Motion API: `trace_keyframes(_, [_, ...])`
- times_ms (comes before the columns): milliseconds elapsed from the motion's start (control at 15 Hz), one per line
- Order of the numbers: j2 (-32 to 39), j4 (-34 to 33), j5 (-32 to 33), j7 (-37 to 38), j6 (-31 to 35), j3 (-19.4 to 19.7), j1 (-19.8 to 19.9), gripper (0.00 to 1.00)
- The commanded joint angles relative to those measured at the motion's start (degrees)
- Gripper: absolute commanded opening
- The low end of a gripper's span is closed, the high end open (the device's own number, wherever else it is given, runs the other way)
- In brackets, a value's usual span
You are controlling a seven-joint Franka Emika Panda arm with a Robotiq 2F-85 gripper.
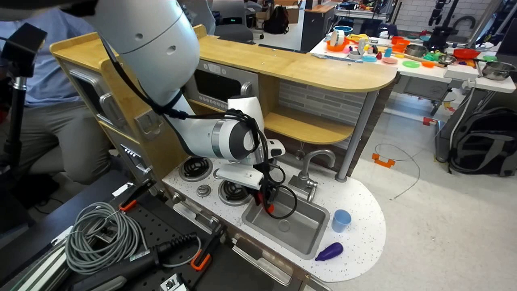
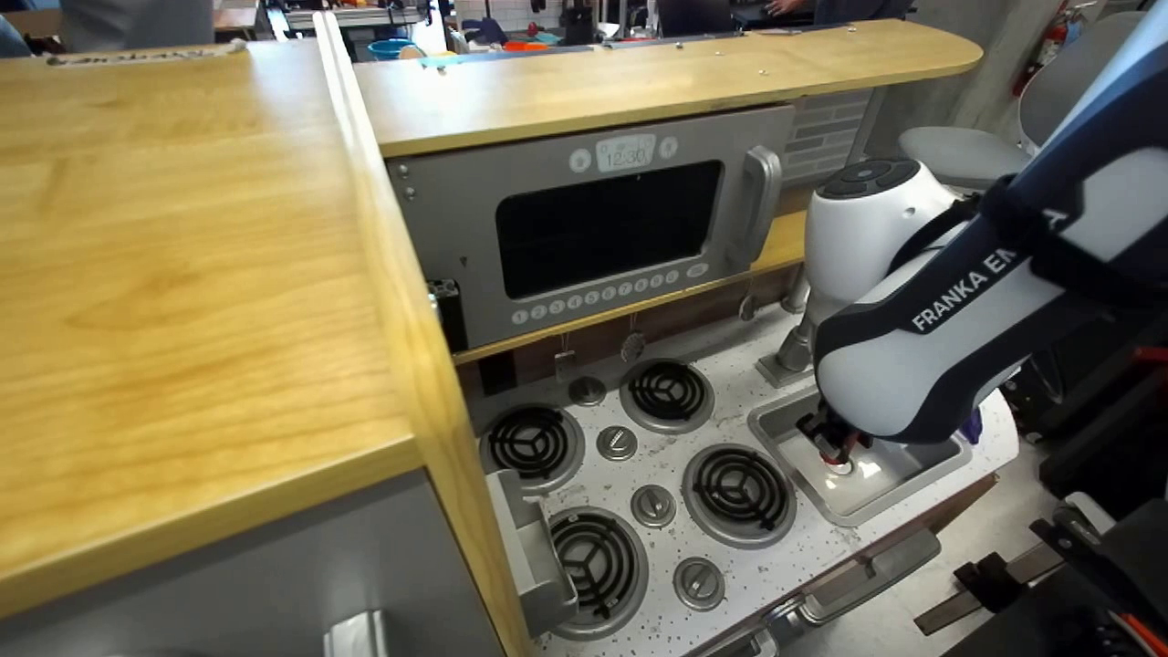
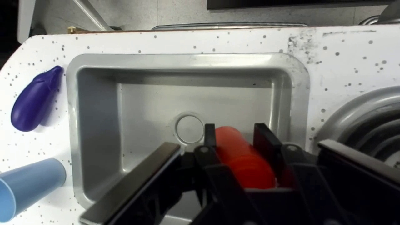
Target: Put the red bottle on the stove in the sink
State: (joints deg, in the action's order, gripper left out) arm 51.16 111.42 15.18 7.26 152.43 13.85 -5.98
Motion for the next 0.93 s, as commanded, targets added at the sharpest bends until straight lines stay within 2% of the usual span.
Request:
trace_keyframes(0, [5.83, -7.00, -1.57, -0.80, -3.01, -1.26, 2.20, 0.11])
trace_keyframes(733, [15.59, -19.59, -2.39, -5.48, -13.07, -4.50, 6.72, 0.11])
trace_keyframes(800, [15.64, -20.00, -2.16, -5.82, -14.20, -4.36, 6.73, 0.49])
trace_keyframes(867, [15.69, -20.42, -2.04, -6.03, -14.98, -4.32, 6.77, 0.62])
